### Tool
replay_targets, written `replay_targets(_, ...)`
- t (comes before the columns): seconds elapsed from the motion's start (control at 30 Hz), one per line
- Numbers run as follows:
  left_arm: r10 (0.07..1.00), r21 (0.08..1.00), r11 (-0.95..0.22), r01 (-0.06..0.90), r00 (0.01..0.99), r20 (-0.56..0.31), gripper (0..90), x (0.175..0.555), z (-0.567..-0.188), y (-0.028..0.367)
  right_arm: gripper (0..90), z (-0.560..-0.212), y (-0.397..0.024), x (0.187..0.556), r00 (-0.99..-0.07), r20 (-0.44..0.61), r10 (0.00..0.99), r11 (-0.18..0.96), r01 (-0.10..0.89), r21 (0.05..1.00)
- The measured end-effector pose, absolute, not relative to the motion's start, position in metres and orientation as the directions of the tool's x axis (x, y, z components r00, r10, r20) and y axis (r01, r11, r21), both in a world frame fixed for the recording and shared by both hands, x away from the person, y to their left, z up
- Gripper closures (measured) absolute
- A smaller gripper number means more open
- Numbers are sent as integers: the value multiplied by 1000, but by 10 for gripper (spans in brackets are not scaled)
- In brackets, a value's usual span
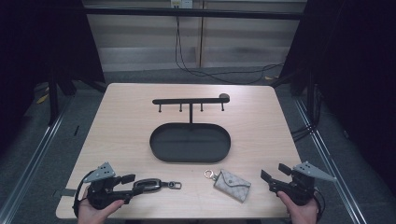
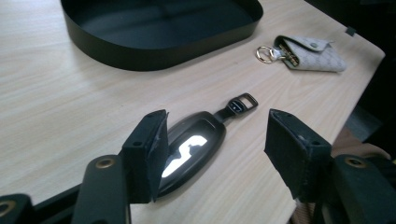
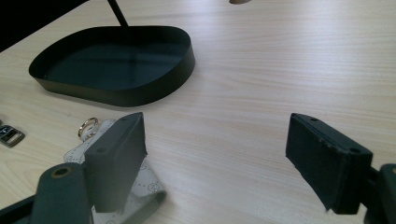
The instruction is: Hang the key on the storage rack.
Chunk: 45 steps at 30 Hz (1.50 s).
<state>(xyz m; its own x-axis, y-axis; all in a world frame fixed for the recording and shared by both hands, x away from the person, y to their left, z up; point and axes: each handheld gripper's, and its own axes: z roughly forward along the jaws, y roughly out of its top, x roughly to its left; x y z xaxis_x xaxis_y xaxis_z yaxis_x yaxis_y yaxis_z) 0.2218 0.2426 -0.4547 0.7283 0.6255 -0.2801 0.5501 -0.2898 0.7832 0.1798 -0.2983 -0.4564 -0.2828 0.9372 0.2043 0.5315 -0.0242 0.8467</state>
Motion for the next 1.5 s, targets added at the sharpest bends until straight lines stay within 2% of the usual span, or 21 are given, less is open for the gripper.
replay_targets(0.33, 645, 767, -282, 576, 706, -293, 372, 223, -455, 243, 210, -456, -297, 181, -274, 221, 936, -26, 572, 820)
replay_targets(0.43, 646, 756, -302, 580, 708, -285, 347, 224, -453, 243, 215, -456, -296, 181, -297, 219, 929, -11, 572, 820)
replay_targets(0.47, 641, 757, -303, 579, 711, -287, 313, 224, -453, 243, 215, -457, -295, 181, -303, 221, 927, -7, 575, 818)
replay_targets(0.6, 634, 754, -309, 579, 717, -290, 318, 224, -450, 241, 216, -456, -294, 181, -328, 224, 918, 7, 577, 817)
replay_targets(0.7, 667, 760, -336, 556, 710, -225, 393, 220, -444, 236, 224, -457, -293, 181, -343, 228, 911, 16, 583, 813)
replay_targets(0.87, 637, 742, -394, 542, 743, -204, 433, 221, -436, 225, 234, -457, -295, 182, -346, 239, 907, 8, 583, 813)
replay_targets(1.03, 622, 701, -442, 560, 754, -210, 433, 227, -434, 218, 223, -457, -295, 181, -355, 240, 904, 13, 582, 813)
replay_targets(1.2, 625, 663, -507, 552, 764, -158, 482, 235, -430, 211, 223, -458, -295, 183, -352, 250, 902, 5, 587, 809)
replay_targets(1.37, 571, 648, -577, 498, 813, -117, 516, 243, -422, 198, 217, -459, -294, 184, -363, 248, 898, 17, 593, 805)
replay_targets(1.5, 505, 615, -635, 467, 854, -127, 538, 249, -418, 185, 216, -459, -293, 184, -368, 249, 896, 22, 597, 802)
